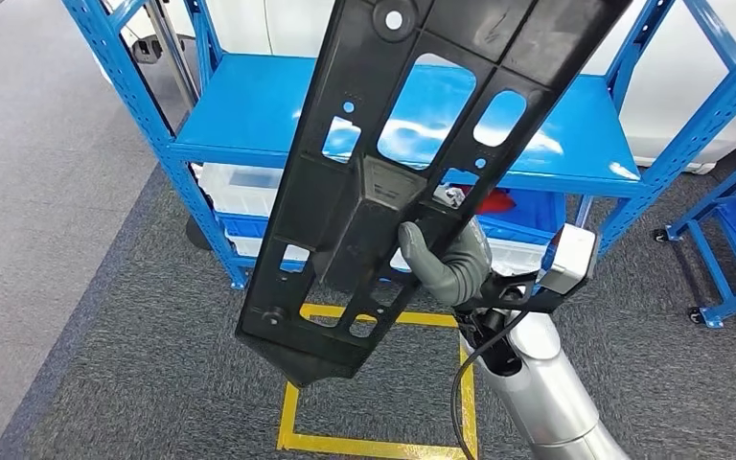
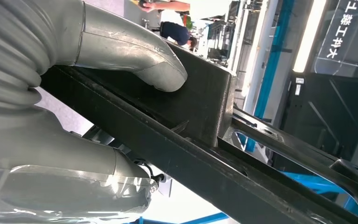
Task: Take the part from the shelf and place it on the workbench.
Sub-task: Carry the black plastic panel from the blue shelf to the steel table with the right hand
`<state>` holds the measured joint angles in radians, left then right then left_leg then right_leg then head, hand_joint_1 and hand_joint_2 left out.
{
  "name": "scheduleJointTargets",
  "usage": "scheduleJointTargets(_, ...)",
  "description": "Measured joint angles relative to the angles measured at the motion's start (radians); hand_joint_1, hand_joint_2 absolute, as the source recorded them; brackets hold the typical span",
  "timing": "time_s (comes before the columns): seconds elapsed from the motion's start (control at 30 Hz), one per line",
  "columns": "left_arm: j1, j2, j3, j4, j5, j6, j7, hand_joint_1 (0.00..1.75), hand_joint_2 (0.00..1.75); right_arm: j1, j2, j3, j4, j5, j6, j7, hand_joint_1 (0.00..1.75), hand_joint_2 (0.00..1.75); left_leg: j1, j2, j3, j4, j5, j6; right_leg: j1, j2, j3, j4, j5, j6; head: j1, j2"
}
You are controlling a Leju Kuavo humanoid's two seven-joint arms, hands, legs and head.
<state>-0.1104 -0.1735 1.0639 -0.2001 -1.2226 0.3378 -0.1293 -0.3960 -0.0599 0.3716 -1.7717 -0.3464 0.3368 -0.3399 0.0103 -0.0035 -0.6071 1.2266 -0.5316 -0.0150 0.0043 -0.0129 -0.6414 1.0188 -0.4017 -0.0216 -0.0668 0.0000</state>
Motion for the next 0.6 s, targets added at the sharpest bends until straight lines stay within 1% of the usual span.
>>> scheduleJointTargets(0.03, -0.001, 0.001, 0.0, 0.0, 0.0, 0.0, 0.0, 0.0, 1.75, 0.0, 0.0, 0.0, 0.0, 0.0, 0.0, 0.0, 1.75, 1.75, -0.003, 0.0, 0.052, -0.075, 0.011, 0.007, 0.003, 0.001, -0.012, 0.005, 0.008, 0.002, 0.0, 0.0)
scheduleJointTargets(0.07, -0.003, 0.001, 0.0, 0.0, -0.001, 0.0, -0.001, 0.0, 1.75, 0.0, 0.0, 0.0, 0.0, 0.0, 0.001, 0.0, 1.75, 1.75, -0.005, 0.0, 0.096, -0.143, 0.011, 0.012, 0.005, 0.001, -0.021, 0.007, 0.017, 0.005, 0.0, 0.0)
scheduleJointTargets(0.1, -0.004, 0.002, 0.0, 0.0, -0.001, 0.0, -0.001, 0.0, 1.75, -0.001, 0.001, 0.0, 0.0, 0.0, 0.001, 0.0, 1.75, 1.75, -0.008, 0.0, 0.123, -0.191, 0.006, 0.016, 0.005, 0.001, -0.026, 0.007, 0.027, 0.01, 0.0, 0.0)
scheduleJointTargets(0.13, -0.004, 0.002, 0.0, 0.0, -0.001, 0.0, -0.001, 0.0, 1.75, -0.001, 0.001, 0.0, 0.0, 0.0, 0.001, 0.0, 1.75, 1.75, -0.011, -0.001, 0.133, -0.218, 0.0, 0.018, 0.004, 0.001, -0.028, 0.005, 0.038, 0.015, 0.0, 0.0)
scheduleJointTargets(0.17, -0.004, 0.002, 0.0, 0.0, -0.001, -0.001, -0.002, 0.0, 1.75, -0.002, 0.001, 0.0, 0.0, -0.001, 0.002, 0.0, 1.75, 1.75, -0.011, -0.001, 0.128, -0.224, 0.007, 0.02, 0.002, 0.001, -0.029, 0.0, 0.05, 0.021, 0.0, 0.0)
scheduleJointTargets(0.2, -0.003, 0.002, 0.0, 0.0, -0.001, -0.001, -0.002, 0.0, 1.75, -0.002, 0.001, 0.0, 0.0, -0.001, 0.002, 0.0, 1.75, 1.75, -0.009, 0.002, 0.12, -0.228, 0.02, 0.025, 0.001, 0.003, -0.032, -0.003, 0.054, 0.027, 0.0, 0.0)
scheduleJointTargets(0.23, -0.004, 0.002, 0.0, 0.001, -0.001, -0.001, -0.002, 0.0, 1.75, -0.002, 0.001, 0.0, 0.0, -0.001, 0.002, 0.0, 1.75, 1.75, -0.007, 0.005, 0.11, -0.232, 0.033, 0.031, 0.001, 0.006, -0.039, 0.005, 0.038, 0.033, 0.0, 0.0)
scheduleJointTargets(0.27, -0.004, 0.003, 0.0, 0.001, -0.001, -0.001, -0.002, 0.0, 1.75, -0.002, 0.001, -0.001, 0.0, -0.001, 0.002, 0.0, 1.75, 1.75, -0.005, 0.007, 0.097, -0.235, 0.05, 0.038, 0.0, 0.009, -0.05, 0.029, 0.003, 0.038, 0.0, 0.0)
scheduleJointTargets(0.3, -0.005, 0.003, 0.0, 0.001, -0.001, -0.002, -0.002, 0.0, 1.75, -0.002, 0.001, -0.001, 0.001, -0.001, 0.002, 0.0, 1.75, 1.75, -0.003, 0.01, 0.083, -0.237, 0.065, 0.042, -0.003, 0.012, -0.062, 0.071, -0.05, 0.043, 0.0, 0.0)
scheduleJointTargets(0.33, -0.006, 0.003, 0.0, 0.001, -0.001, -0.002, -0.002, 0.0, 1.75, -0.002, 0.001, -0.001, 0.001, -0.002, 0.002, 0.0, 1.75, 1.75, -0.003, 0.01, 0.064, -0.236, 0.08, 0.045, -0.006, 0.013, -0.075, 0.133, -0.109, 0.048, 0.0, 0.0)
scheduleJointTargets(0.37, -0.006, 0.003, 0.0, 0.001, -0.001, -0.003, -0.003, 0.0, 1.75, -0.002, 0.001, -0.001, 0.001, -0.002, 0.002, 0.0, 1.75, 1.75, -0.003, 0.011, 0.045, -0.235, 0.094, 0.045, -0.009, 0.013, -0.084, 0.201, -0.15, 0.052, 0.0, 0.0)
scheduleJointTargets(0.4, -0.006, 0.003, 0.0, 0.001, -0.001, -0.003, -0.003, 0.0, 1.75, -0.002, 0.001, -0.001, 0.001, -0.002, 0.002, 0.0, 1.75, 1.75, -0.004, 0.012, 0.026, -0.233, 0.108, 0.044, -0.012, 0.012, -0.087, 0.258, -0.164, 0.056, 0.0, 0.0)
scheduleJointTargets(0.43, -0.006, 0.003, 0.0, 0.001, -0.001, -0.004, -0.003, 0.0, 1.75, -0.002, 0.001, -0.001, 0.001, -0.002, 0.003, 0.0, 1.75, 1.75, -0.004, 0.013, 0.004, -0.23, 0.122, 0.043, -0.015, 0.012, -0.081, 0.296, -0.153, 0.06, 0.0, 0.0)
scheduleJointTargets(0.47, -0.006, 0.003, 0.0, 0.001, -0.001, -0.004, -0.003, 0.0, 1.75, -0.002, 0.001, -0.001, 0.001, -0.002, 0.004, 0.0, 1.75, 1.75, -0.003, 0.014, -0.016, -0.226, 0.136, 0.04, -0.018, 0.012, -0.059, 0.299, -0.121, 0.062, 0.0, 0.0)
scheduleJointTargets(0.5, -0.007, 0.003, 0.0, 0.001, -0.001, -0.003, -0.003, 0.0, 1.75, -0.002, 0.001, -0.001, 0.001, -0.002, 0.004, 0.0, 1.75, 1.75, -0.003, 0.014, -0.035, -0.222, 0.148, 0.038, -0.02, 0.012, -0.018, 0.265, -0.091, 0.063, 0.0, 0.0)
scheduleJointTargets(0.53, -0.007, 0.003, 0.001, 0.001, -0.001, -0.003, -0.004, 0.0, 1.75, -0.004, 0.002, -0.001, 0.001, -0.002, 0.005, 0.0, 1.75, 1.75, -0.003, 0.013, -0.051, -0.219, 0.16, 0.034, -0.022, 0.013, 0.041, 0.199, -0.083, 0.061, 0.0, 0.0)
scheduleJointTargets(0.57, -0.007, 0.004, 0.001, 0.001, -0.001, -0.002, -0.005, 0.0, 1.75, -0.006, 0.003, -0.001, 0.0, -0.002, 0.006, 0.0, 1.75, 1.75, -0.004, 0.013, -0.063, -0.216, 0.172, 0.029, -0.021, 0.013, 0.108, 0.109, -0.099, 0.057, 0.0, 0.0)
scheduleJointTargets(0.6, -0.007, 0.004, 0.001, 0.001, -0.001, -0.002, -0.006, 0.0, 1.75, -0.008, 0.005, -0.001, 0.0, -0.003, 0.007, 0.0, 1.75, 1.75, -0.004, 0.012, -0.069, -0.218, 0.185, 0.024, -0.018, 0.013, 0.158, 0.036, -0.119, 0.05, 0.0, 0.0)
